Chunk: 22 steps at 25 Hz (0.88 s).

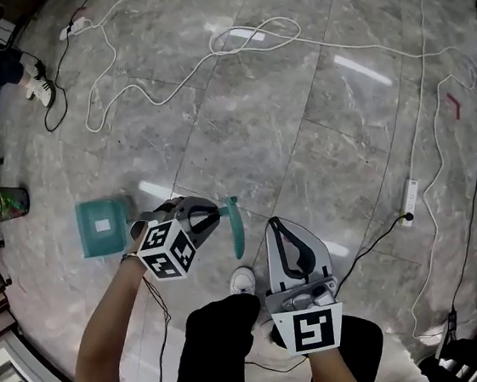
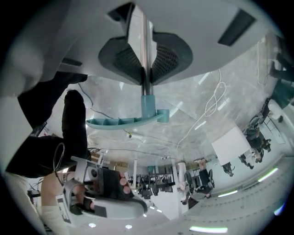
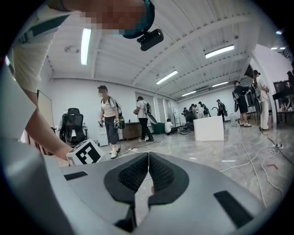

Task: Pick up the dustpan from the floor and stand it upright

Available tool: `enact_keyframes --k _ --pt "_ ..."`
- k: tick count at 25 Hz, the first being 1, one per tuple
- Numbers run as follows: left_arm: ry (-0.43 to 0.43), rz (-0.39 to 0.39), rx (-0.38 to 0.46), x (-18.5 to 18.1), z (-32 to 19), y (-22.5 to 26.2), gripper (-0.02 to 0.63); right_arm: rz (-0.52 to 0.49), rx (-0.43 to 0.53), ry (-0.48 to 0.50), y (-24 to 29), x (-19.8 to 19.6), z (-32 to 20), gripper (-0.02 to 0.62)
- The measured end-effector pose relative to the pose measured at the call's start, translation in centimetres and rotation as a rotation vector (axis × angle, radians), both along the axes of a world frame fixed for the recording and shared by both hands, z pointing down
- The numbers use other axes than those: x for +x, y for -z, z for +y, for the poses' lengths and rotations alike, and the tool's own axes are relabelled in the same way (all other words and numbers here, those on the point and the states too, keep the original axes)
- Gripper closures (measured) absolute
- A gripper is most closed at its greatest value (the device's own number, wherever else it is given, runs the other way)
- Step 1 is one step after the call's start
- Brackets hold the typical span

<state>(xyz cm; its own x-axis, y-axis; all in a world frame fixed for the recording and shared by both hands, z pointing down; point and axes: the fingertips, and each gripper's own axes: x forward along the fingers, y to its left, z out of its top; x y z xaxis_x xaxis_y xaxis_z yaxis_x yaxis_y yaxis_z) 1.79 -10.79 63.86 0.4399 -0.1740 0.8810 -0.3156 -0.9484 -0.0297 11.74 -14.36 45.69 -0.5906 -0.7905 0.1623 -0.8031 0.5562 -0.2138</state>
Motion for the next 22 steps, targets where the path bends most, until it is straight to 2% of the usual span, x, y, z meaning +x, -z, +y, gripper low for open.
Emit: enact_keyframes --k 6,10,14,17,22 --pt "-0.042 0.178 0.061 -5.3 4.7 12.6 0.526 0.071 -0.055 0.056 10.7 -4.7 4.8 0.577" --pt "-0.028 0.293 0.099 -12.1 6.1 18.8 0.526 0.141 -0.061 0.109 15.5 -11.1 8.7 0.577" --pt "0.011 0.423 0.167 -19.9 8.1 23.1 0.526 0.114 -0.062 0.059 20.0 -19.4 11.1 0.577" --pt "0.028 0.501 0.211 -25.0 9.5 25.2 0.526 0.097 -0.082 0.003 21.4 -25.4 12.2 0.577" --pt "0.033 0.602 0.272 -31.1 12.8 26.9 0.526 0.04 -0.135 -0.098 22.1 -32.3 14.7 0.577"
